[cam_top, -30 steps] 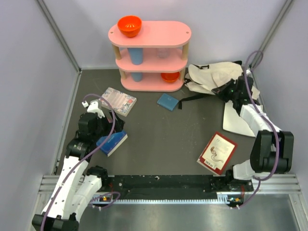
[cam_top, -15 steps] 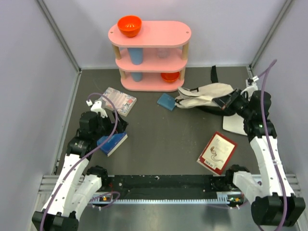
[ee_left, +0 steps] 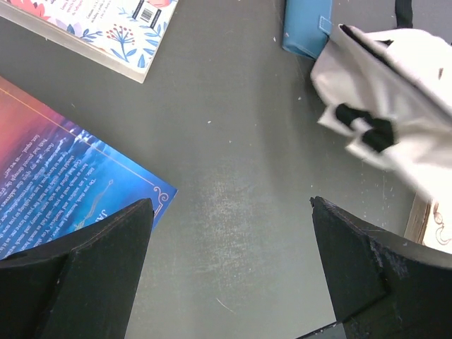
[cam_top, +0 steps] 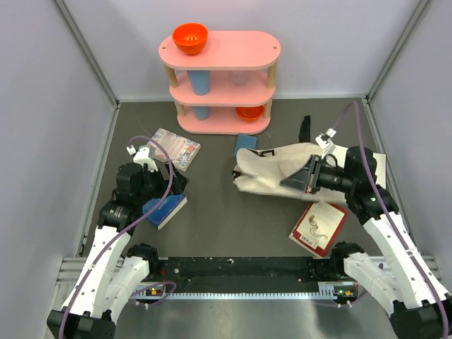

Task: Pack the student bag
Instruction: Place the student bag at the center of the board, then adjust the student bag at the center of the board.

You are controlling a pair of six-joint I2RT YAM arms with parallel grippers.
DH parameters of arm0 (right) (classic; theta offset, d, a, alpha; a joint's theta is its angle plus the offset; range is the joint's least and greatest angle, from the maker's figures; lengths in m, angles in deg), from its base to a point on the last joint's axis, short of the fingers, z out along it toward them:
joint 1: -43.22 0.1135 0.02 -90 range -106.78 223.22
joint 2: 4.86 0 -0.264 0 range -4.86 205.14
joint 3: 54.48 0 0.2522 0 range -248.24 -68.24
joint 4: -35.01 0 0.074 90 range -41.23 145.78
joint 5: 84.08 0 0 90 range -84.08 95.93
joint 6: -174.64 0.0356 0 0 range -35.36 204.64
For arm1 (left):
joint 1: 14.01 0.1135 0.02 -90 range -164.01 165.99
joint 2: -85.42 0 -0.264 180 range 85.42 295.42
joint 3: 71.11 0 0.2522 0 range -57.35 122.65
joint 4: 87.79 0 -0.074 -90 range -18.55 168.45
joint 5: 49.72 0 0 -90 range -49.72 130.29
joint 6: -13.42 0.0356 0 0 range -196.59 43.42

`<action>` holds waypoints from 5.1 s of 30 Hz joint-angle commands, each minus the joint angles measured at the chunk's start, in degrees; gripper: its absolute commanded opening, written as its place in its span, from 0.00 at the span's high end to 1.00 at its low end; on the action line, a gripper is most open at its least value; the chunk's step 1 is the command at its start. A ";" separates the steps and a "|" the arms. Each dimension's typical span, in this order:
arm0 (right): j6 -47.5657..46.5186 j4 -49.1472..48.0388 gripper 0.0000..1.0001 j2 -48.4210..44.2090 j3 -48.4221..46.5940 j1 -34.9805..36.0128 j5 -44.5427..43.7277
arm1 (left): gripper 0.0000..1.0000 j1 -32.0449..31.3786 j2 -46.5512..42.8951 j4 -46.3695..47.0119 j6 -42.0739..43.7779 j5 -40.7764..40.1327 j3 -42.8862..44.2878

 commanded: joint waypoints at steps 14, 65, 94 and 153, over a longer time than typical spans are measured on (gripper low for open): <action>-3.19 10.09 0.22 2.35 -3.61 17.23 -39.82 | 0.01 -0.32 -0.34 10.34 -3.75 11.76 -2.94; -5.12 -7.29 1.00 12.53 0.36 -17.66 -16.79 | 1.00 -27.57 25.64 36.29 -13.67 9.55 3.76; -14.79 4.04 0.27 53.18 -38.10 -0.86 -36.00 | 0.32 -43.48 15.52 40.45 -31.99 -10.51 -18.15; -5.12 -19.78 0.97 41.81 -9.91 -2.72 -15.54 | 0.96 -12.63 30.81 55.01 -13.51 25.26 -15.15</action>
